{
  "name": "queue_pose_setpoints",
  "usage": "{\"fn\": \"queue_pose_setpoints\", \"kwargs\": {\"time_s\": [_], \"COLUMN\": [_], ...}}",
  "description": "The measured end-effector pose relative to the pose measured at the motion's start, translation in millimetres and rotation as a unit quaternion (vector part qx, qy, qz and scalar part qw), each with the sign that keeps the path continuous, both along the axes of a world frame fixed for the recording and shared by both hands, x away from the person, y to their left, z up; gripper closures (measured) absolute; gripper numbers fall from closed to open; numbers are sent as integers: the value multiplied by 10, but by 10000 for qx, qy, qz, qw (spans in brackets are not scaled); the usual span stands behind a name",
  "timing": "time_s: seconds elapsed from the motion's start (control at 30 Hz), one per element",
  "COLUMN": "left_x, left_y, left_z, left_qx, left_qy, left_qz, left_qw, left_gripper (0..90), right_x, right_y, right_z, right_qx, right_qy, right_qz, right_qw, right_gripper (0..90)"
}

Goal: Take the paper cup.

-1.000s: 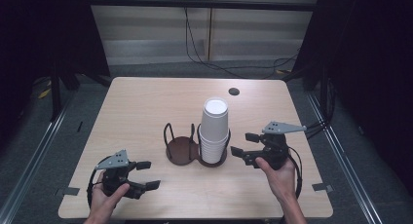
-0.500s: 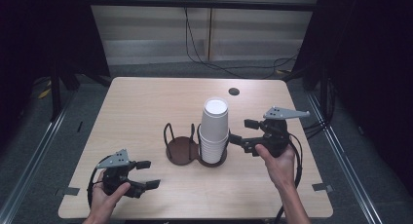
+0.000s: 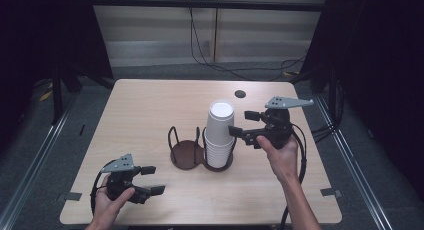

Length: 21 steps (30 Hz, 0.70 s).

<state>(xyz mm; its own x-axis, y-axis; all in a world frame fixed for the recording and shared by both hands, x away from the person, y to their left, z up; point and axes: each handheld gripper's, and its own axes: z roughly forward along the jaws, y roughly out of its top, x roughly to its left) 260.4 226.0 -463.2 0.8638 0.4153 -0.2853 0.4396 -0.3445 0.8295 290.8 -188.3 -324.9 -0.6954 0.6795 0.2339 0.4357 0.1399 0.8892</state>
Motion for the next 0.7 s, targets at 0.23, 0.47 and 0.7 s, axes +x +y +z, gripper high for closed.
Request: {"fn": "queue_pose_setpoints", "kwargs": {"time_s": [0.23,0.47,0.7], "left_x": [-14,-13,-28], "left_y": [-5,-11,-19], "left_z": [3,0,7], "left_qx": [27,-7,-1], "left_qy": [-6,53,11], "left_qz": [-44,-21,-73], "left_qw": [10000,10000,10000], "left_gripper": [177,177,177], "right_x": [77,143,240], "right_y": [85,157,235], "right_z": [0,54,82], "right_qx": [-24,-194,-177], "right_qy": [44,25,90], "right_qz": [115,92,196], "right_qw": [9999,9998,9996], "right_gripper": [162,162,162]}}
